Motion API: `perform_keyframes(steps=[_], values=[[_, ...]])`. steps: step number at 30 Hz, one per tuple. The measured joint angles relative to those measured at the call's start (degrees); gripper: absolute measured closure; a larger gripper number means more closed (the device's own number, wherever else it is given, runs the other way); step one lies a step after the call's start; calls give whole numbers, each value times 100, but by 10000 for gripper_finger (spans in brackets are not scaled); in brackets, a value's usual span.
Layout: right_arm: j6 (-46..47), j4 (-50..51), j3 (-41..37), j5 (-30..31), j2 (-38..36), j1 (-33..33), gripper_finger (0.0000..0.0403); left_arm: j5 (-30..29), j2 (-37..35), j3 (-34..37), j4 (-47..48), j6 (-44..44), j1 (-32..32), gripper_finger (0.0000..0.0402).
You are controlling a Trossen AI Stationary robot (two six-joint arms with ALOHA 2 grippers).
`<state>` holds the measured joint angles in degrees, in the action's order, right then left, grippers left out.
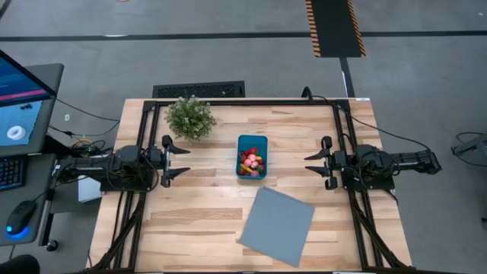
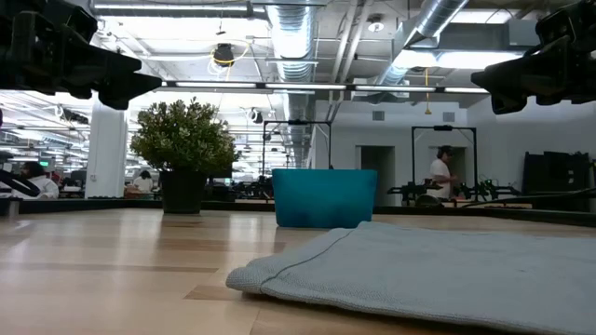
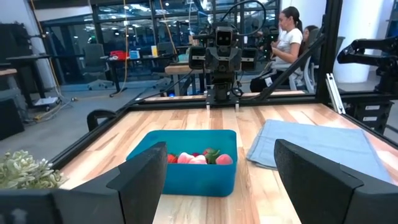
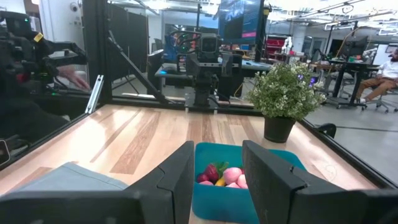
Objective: Pick and placing Produce into tupperware
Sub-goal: Return to Home Position
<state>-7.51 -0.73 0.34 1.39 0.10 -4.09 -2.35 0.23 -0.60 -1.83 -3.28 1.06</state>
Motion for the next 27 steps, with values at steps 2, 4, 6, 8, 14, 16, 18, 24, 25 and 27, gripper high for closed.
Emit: perform_keyframes(steps=[2,4,6,8,14,16,18,24,25,27], values=[[0,0,0,0,0,-1,244,0,0,0,0,73,-2,116],[0,0,0,0,0,-1,244,0,0,0,0,82,0,116],[0,0,0,0,0,-1,244,0,0,0,0,56,0,116],[0,0,0,0,0,-1,244,0,0,0,0,36,-1,116],[0,0,0,0,0,1,244,0,0,0,0,105,-2,116],[0,1,0,0,0,0,244,0,0,0,0,59,-2,116],[0,0,0,0,0,-1,244,0,0,0,0,19,-2,116],[0,0,2,0,0,1,244,0,0,0,0,67,0,116],[1,1,0,1,0,-1,244,0,0,0,0,45,-2,116],[0,0,0,0,0,-1,244,0,0,0,0,36,-2,116]])
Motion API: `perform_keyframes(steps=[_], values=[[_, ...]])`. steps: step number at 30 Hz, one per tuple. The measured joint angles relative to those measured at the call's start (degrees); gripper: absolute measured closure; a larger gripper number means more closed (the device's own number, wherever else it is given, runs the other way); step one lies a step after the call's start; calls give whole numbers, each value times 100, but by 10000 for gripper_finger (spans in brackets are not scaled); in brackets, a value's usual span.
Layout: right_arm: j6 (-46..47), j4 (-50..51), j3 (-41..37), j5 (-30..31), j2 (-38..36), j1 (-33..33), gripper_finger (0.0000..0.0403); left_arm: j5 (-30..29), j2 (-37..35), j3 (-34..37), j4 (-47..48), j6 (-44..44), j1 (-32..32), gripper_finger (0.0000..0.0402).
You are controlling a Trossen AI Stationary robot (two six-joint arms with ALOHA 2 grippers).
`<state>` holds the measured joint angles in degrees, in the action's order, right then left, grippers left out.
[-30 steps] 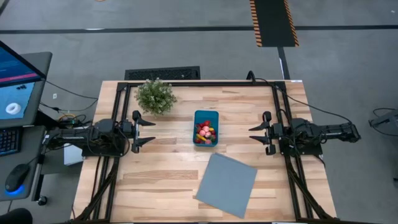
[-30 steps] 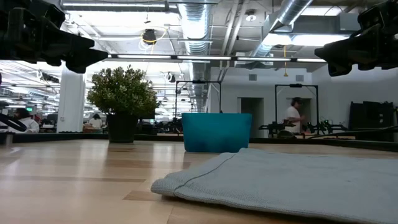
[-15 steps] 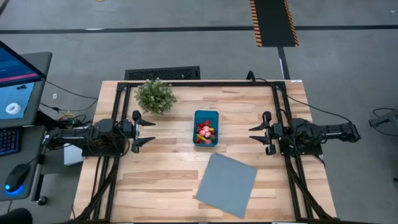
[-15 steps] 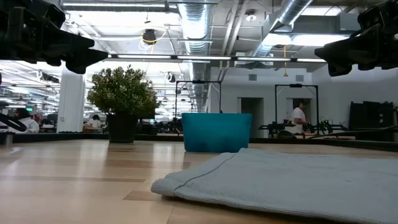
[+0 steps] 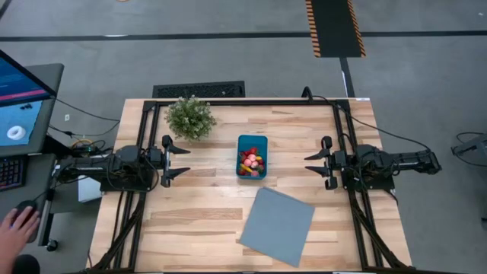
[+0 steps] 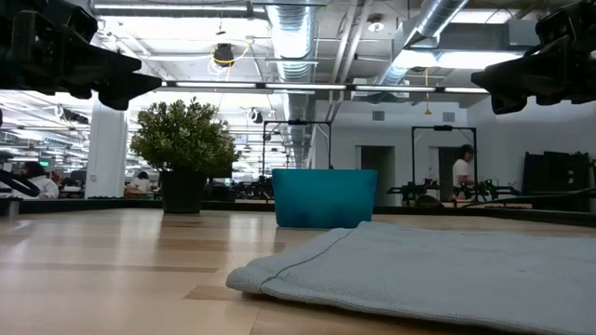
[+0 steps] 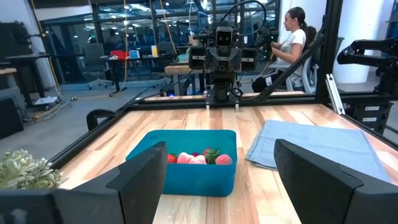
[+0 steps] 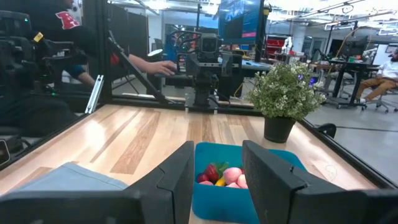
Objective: Pick and placing Produce into tupperware
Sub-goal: Return to Home Position
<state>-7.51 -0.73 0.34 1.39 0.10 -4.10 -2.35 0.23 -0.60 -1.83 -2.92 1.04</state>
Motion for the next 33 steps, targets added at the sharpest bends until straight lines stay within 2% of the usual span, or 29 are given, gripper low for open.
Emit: perform_keyframes(steps=[33], values=[[0,0,0,2,0,0,244,0,0,0,0,35,0,116]])
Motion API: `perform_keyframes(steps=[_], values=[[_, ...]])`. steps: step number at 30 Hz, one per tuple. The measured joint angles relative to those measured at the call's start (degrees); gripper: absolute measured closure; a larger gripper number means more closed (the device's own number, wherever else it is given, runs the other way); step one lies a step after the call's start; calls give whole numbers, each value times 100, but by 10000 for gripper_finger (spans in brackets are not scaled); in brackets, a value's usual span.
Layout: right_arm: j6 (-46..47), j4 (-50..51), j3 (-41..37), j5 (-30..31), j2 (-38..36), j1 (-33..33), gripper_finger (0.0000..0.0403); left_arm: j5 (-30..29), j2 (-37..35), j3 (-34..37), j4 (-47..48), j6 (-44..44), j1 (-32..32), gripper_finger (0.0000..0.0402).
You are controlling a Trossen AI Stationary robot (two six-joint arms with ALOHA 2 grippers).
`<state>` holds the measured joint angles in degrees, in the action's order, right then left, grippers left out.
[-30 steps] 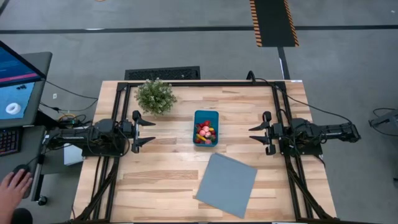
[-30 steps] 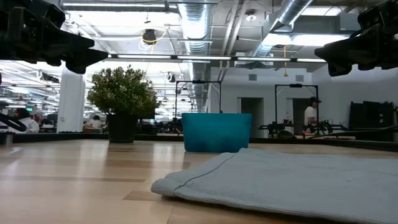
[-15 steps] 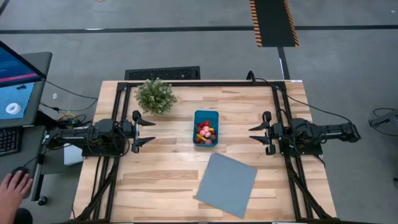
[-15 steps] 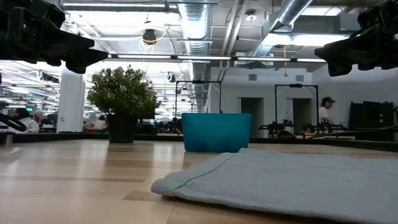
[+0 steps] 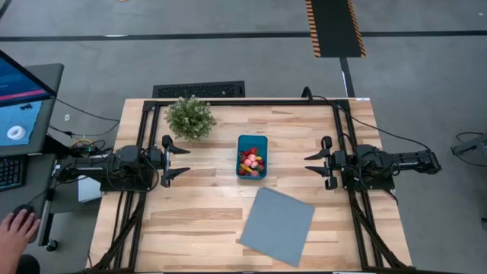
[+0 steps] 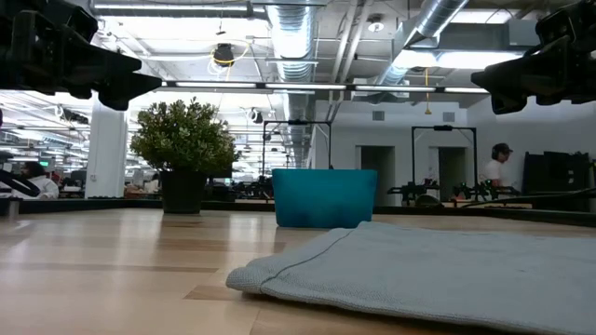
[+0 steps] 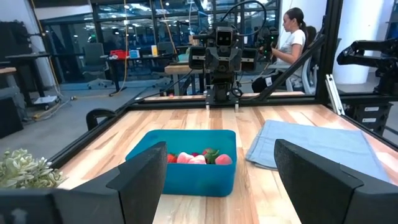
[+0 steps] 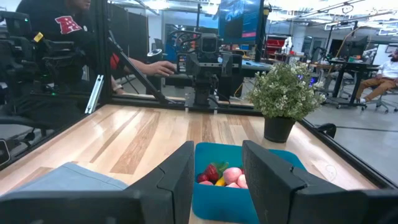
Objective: Pick and placing Produce into tupperware
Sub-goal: Return to Home Position
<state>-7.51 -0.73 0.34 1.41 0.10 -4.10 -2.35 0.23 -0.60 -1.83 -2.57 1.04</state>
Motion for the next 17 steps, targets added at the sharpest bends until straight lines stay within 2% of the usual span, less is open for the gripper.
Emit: perform_keyframes(steps=[17], values=[[2,0,0,-2,0,0,244,0,0,0,0,8,0,116]])
